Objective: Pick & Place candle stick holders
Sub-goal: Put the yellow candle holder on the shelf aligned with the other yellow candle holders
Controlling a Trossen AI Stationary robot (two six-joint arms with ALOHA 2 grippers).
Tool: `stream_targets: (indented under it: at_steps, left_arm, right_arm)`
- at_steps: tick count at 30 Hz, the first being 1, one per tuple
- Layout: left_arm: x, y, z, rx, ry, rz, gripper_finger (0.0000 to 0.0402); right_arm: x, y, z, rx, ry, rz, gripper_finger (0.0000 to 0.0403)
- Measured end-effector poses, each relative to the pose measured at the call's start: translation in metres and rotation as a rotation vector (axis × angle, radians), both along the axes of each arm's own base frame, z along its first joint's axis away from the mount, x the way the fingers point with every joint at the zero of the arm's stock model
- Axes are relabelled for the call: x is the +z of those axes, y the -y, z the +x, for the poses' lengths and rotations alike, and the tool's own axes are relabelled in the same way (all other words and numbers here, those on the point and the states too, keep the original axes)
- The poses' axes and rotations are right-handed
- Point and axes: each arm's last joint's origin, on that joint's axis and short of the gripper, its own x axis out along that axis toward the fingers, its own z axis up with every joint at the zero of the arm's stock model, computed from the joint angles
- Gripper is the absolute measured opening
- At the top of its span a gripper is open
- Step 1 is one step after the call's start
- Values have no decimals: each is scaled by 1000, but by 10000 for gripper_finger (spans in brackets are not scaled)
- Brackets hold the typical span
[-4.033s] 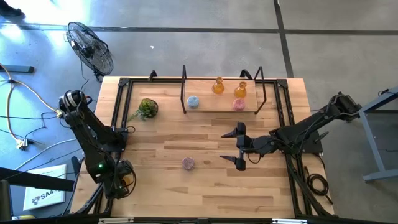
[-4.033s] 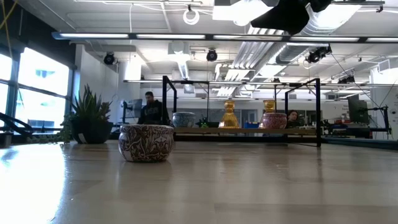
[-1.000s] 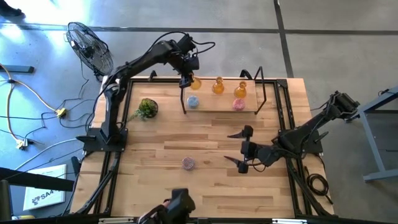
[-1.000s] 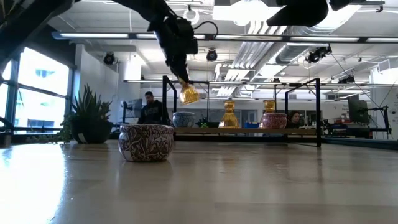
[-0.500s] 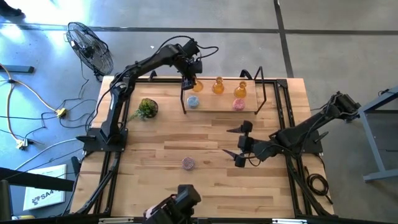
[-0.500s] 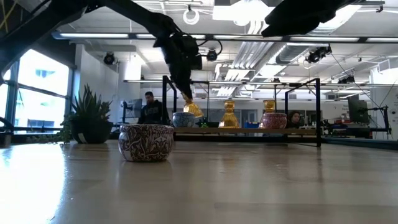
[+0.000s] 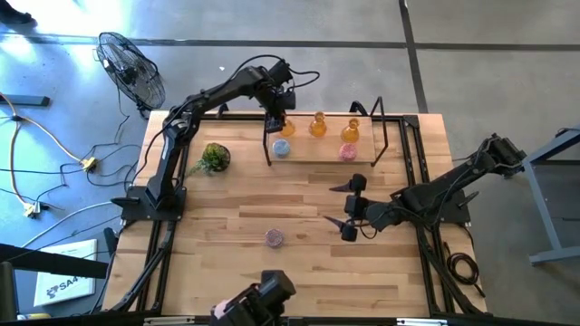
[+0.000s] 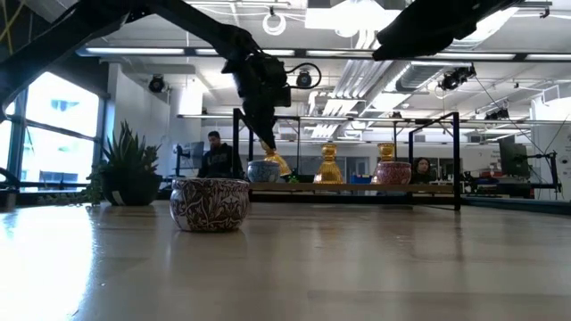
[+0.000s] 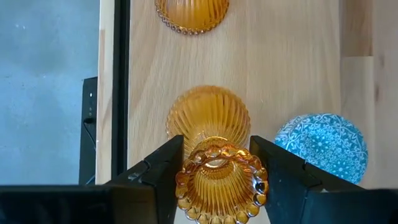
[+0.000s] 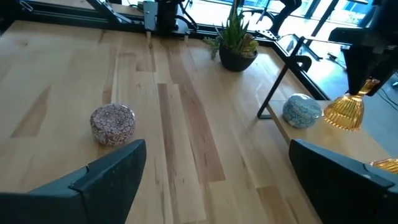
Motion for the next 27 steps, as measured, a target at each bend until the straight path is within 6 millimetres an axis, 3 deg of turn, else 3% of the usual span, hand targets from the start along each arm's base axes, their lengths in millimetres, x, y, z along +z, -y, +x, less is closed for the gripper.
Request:
stream_targets:
  at_steps: [27]
  left_arm:
    - [-5, 2, 2, 16, 27, -75, 179]
  right_arm:
    - [-2, 0, -1, 26, -30, 10, 389]
